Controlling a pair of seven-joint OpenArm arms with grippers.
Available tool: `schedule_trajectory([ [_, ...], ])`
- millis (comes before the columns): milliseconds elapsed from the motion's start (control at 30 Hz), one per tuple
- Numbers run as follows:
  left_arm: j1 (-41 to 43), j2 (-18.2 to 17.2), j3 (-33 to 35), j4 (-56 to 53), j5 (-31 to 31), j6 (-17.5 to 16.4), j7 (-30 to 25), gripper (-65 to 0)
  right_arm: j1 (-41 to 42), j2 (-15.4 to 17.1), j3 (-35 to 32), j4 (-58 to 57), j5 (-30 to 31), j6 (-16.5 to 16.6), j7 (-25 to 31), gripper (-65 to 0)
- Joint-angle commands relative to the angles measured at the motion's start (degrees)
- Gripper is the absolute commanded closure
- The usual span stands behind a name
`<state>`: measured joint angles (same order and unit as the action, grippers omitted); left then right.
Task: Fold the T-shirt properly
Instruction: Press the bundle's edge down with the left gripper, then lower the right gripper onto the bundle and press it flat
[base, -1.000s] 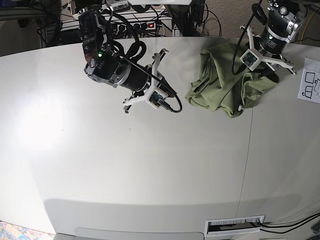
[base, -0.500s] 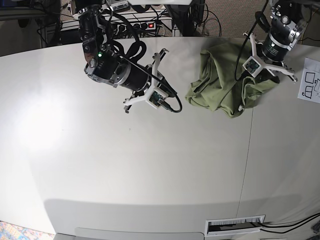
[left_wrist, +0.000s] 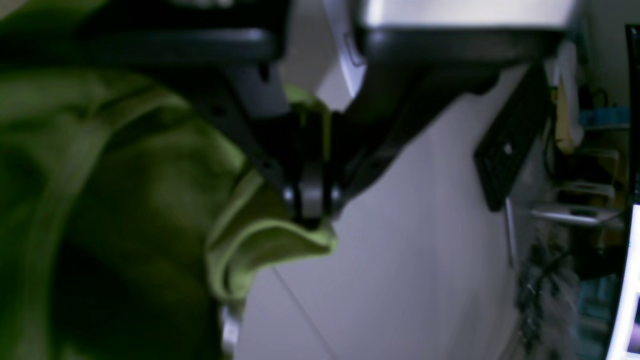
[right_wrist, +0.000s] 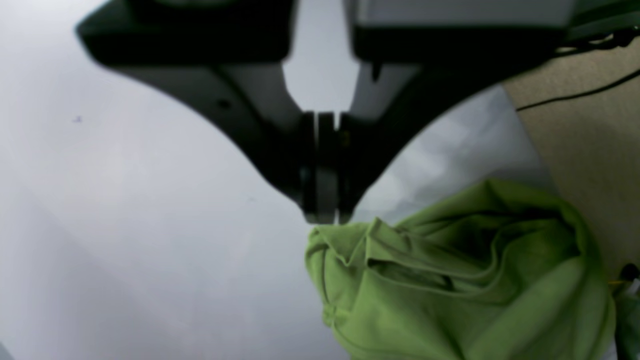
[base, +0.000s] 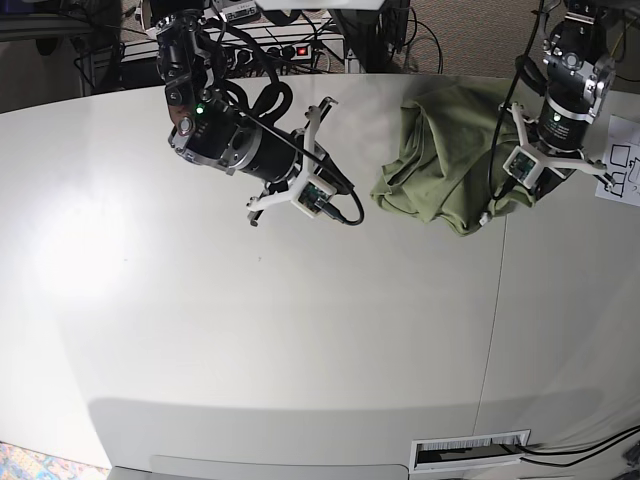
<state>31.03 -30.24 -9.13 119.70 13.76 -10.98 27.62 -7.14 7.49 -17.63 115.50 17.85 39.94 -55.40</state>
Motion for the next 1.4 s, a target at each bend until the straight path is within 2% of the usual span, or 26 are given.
schedule_trajectory([
  [0, -0.5, -1.1, -0.4, -1.0, 0.2, 0.9, -1.2, 0.0, 0.6, 0.0, 0.1, 1.0, 0.7, 0.1, 1.8, 0.0],
  [200, -4.8, -1.0, -0.4, -10.7, 0.1, 2.1, -4.5, 0.0, 0.6, 0.0, 0.1, 1.0, 0.7, 0.1, 1.8, 0.0],
  [400, -8.8, -1.0, -0.4, -11.7, 0.1, 5.5, -4.9, 0.0, 0.6, 0.0, 0.1, 1.0, 0.7, 0.1, 1.8, 0.0],
  [533, -9.2, -1.0, -0.4, -11.7, 0.2, 6.1, -3.6, 0.0, 0.6, 0.0, 0.1, 1.0, 0.7, 0.1, 1.8, 0.0],
  [567, -9.3, -1.0, -0.4, -11.7, 0.2, 6.1, -2.9, -3.5, 0.7, 0.0, 0.1, 1.0, 0.5, 0.1, 1.9, 0.0],
  [600, -9.3, -1.1, -0.4, -11.7, 0.4, 6.6, -2.3, -10.1, 0.7, 0.0, 0.1, 1.0, 0.5, 0.1, 1.9, 0.0],
  [667, -9.3, -1.1, -0.4, -11.7, 2.1, 9.3, -0.7, -22.1, 0.7, 0.0, 0.1, 1.0, 0.5, 0.1, 1.9, 0.0],
  [700, -9.3, -1.1, -0.4, -11.7, 3.7, 11.0, 0.7, -25.6, 0.7, 0.0, 0.1, 1.0, 0.5, 0.1, 1.9, 0.0],
  [800, -9.3, -1.1, -0.4, -11.0, 6.2, 13.5, 5.7, -26.5, 0.7, 0.0, 0.7, 1.0, 0.5, 0.1, 2.4, 0.0],
  [867, -8.9, -1.0, -0.4, -9.2, 3.3, 13.9, 8.0, -26.4, 0.7, -0.1, 1.9, 1.0, 0.5, 0.1, 4.0, 0.0],
  [1133, -2.6, -1.0, -0.4, 9.2, -19.5, 13.2, 8.4, -23.0, 3.1, -0.4, 3.1, 1.0, 0.0, 0.1, 5.6, 0.0],
  [1300, 1.9, 1.0, -0.4, 12.0, -21.3, 11.8, 8.7, -23.0, 3.2, -1.2, 3.1, 1.0, -2.9, 0.1, 6.4, 0.0],
  [1367, 4.0, 2.1, -0.4, 12.0, -23.1, 11.5, 10.0, -23.0, 3.2, -1.2, 3.1, 1.0, -2.8, -1.0, 7.3, 0.0],
])
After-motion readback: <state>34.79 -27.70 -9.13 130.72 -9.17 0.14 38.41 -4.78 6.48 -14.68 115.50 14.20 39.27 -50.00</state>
